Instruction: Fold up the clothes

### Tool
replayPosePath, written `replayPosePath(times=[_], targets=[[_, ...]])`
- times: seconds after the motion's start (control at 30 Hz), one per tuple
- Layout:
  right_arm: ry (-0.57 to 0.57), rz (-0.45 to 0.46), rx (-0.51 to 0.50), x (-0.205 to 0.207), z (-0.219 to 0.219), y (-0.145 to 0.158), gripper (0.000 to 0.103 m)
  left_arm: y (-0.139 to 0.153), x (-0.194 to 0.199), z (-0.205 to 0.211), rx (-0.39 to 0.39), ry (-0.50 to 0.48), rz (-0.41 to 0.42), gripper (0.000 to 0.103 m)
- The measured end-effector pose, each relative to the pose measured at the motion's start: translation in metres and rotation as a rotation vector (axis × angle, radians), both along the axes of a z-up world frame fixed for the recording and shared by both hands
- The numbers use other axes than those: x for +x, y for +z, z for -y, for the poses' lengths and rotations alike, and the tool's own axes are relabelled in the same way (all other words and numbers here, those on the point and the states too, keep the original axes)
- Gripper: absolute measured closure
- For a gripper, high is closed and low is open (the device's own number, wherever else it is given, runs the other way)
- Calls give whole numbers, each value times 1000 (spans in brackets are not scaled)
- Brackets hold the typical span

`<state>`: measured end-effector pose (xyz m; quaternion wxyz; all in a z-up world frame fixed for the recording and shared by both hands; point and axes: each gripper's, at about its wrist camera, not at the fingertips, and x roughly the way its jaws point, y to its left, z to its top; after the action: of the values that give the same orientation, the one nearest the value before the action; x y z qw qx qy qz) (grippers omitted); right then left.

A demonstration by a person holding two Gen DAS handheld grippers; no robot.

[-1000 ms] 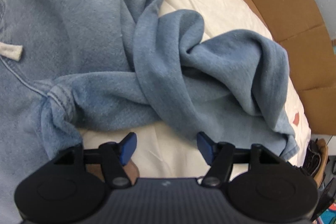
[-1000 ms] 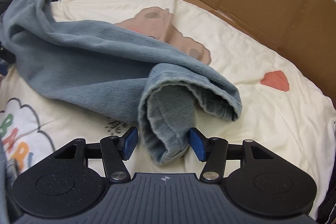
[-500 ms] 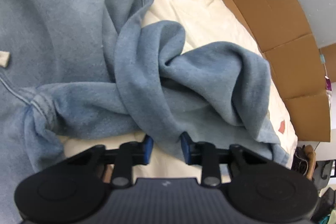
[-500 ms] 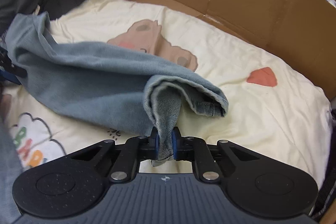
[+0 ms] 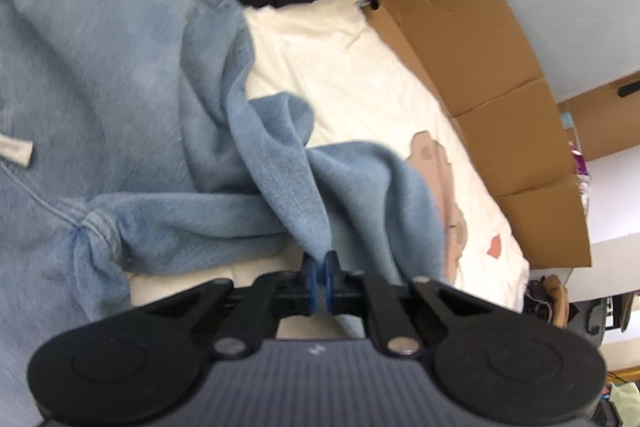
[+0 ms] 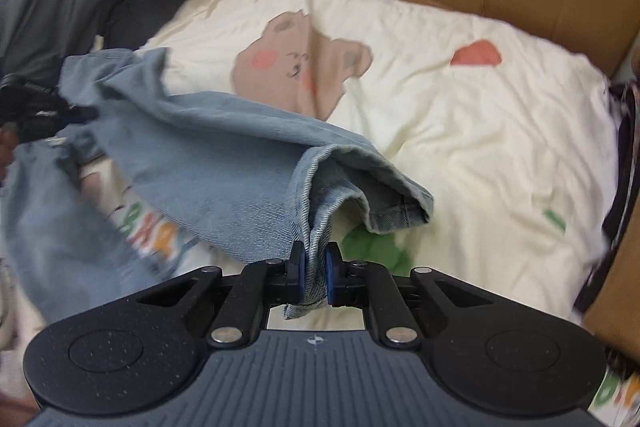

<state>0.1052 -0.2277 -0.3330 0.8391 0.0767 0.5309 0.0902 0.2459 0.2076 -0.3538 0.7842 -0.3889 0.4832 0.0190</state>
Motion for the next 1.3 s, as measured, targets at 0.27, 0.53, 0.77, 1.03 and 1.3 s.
replayPosePath(times=[0.27, 0.53, 0.77, 1.03, 1.3], targets=[[39, -73, 136, -45, -18, 37, 95, 19, -5, -19, -25, 7, 72, 100], [-100, -76, 255, -48, 5, 34, 95, 27, 19, -8, -41, 4, 112, 100], [-218, -9, 289, -18, 46, 20, 96, 31, 16, -5, -37, 10, 69, 90], [-328, 54, 272, 27, 83, 0, 96, 25, 11, -13, 17, 50, 30, 75], [-450, 81, 257, 61, 102, -28, 96, 15, 10, -16, 83, 65, -31, 75]])
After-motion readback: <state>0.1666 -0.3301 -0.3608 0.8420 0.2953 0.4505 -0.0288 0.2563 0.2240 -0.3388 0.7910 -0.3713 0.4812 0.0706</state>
